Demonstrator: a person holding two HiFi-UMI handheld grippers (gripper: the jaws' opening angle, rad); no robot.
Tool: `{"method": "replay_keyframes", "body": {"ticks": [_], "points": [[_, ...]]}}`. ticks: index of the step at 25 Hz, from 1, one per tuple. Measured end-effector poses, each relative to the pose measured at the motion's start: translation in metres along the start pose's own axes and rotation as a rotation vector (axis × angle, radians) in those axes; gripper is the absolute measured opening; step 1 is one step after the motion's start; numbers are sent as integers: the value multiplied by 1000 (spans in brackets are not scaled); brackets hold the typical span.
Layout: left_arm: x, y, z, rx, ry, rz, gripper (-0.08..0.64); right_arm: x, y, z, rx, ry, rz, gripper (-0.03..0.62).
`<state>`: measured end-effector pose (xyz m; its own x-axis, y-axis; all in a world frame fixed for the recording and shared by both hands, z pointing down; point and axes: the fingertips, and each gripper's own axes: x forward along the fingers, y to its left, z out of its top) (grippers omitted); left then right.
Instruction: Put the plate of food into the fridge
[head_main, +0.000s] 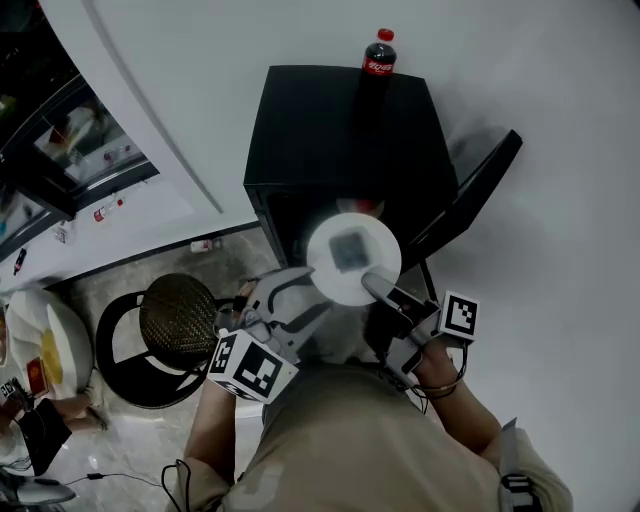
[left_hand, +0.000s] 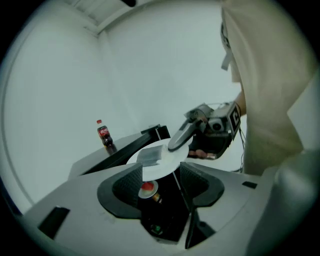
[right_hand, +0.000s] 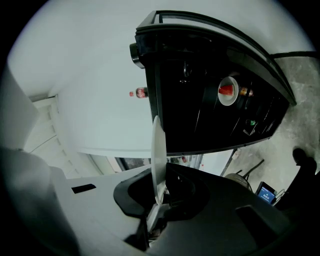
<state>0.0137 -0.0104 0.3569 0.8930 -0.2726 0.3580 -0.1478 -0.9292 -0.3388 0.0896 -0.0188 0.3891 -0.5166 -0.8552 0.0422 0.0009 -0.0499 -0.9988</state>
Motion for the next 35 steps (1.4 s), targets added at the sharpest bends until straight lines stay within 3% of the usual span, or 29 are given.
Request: {"method": "replay_keyframes", "body": {"ticks": [3,5,15,23,31,35], "points": [[-8,4,15,-298,-168,-15,222,-14,-1,3,-1,-2,3,38],[-9,4,15,-449,-209,-27,225,-23,-3,4,-1,-3,7,38],[18,-26,5,-854,-264,-103,225,-58,-12,2,-19,16,-2,38],[27,-48,4,-1035,-297,-153,225,-74,-9,-1,-69,61,29,38],[25,-84,16,-1105,-342,-208,220,-89,-13,-20,-92,132,39,38],[22,-96,11,-1155,-345,-193,148,-98,-18,-25,-102,151,33,38]]}}
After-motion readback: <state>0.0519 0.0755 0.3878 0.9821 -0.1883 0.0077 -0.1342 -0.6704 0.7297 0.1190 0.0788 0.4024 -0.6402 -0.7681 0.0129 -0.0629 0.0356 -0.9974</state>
